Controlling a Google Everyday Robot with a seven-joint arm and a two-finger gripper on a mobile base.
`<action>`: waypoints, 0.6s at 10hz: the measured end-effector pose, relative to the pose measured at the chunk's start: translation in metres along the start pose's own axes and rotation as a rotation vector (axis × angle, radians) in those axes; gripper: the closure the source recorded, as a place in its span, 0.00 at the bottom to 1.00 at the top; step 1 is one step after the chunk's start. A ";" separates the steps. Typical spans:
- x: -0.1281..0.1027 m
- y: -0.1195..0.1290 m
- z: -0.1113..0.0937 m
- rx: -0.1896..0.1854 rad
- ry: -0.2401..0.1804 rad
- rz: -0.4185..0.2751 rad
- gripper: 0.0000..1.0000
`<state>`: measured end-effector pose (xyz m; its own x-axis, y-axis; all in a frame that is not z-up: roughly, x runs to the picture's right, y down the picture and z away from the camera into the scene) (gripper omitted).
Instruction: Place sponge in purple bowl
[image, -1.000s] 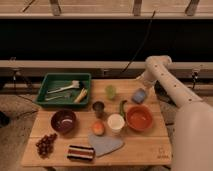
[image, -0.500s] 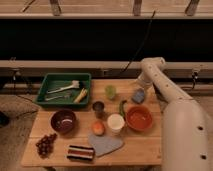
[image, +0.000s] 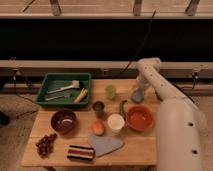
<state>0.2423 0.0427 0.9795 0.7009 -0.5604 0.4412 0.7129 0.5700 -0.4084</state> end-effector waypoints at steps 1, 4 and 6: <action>-0.001 0.001 0.001 -0.005 -0.004 -0.002 0.66; -0.008 0.008 -0.003 -0.002 -0.023 -0.003 0.95; -0.009 0.009 -0.012 0.016 -0.033 0.005 1.00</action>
<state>0.2425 0.0461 0.9622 0.7031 -0.5377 0.4652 0.7088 0.5826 -0.3978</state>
